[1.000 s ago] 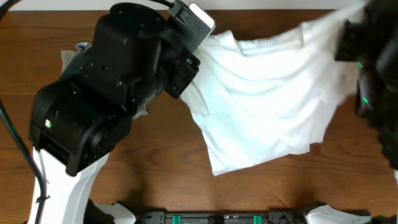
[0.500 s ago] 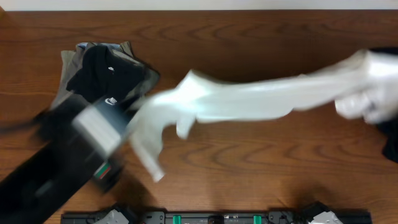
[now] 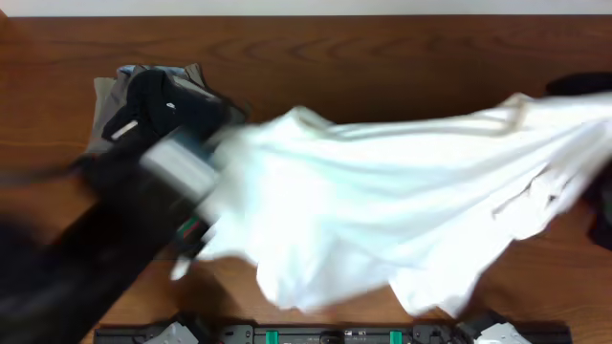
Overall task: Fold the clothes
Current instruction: 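Lay the shirt flat on the table center and open both grippers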
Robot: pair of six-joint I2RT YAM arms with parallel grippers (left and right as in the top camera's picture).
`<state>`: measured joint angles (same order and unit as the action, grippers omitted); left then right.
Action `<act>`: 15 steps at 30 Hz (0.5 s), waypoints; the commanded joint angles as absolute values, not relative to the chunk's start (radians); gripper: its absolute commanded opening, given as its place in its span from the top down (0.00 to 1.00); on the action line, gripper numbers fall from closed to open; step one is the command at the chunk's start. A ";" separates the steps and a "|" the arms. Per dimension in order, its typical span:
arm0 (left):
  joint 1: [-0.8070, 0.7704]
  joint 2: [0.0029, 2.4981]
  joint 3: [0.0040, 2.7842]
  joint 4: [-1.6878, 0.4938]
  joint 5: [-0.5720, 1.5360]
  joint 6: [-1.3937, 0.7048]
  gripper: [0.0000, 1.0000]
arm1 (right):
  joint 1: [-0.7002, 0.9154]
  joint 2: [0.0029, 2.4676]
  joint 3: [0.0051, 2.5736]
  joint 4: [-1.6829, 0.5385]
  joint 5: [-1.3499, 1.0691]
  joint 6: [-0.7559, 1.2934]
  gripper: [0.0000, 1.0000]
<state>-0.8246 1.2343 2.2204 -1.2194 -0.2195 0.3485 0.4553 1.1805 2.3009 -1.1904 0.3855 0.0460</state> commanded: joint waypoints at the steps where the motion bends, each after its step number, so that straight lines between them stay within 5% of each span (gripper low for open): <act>1: -0.789 1.354 2.132 -1.179 -0.319 0.370 0.94 | 0.459 1.311 2.296 -1.193 0.453 0.045 0.99; 10: -0.398 1.731 2.086 -1.032 0.205 0.316 0.94 | 0.295 1.653 2.296 -1.196 0.365 0.067 0.99; 15: -0.255 1.945 2.086 -0.914 0.262 0.325 0.92 | 0.183 1.836 2.296 -1.132 0.235 0.054 0.91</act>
<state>-0.3153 1.8645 2.0827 -0.9463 0.1574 0.3340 0.2432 1.7725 2.2944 -1.1561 0.3222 0.0505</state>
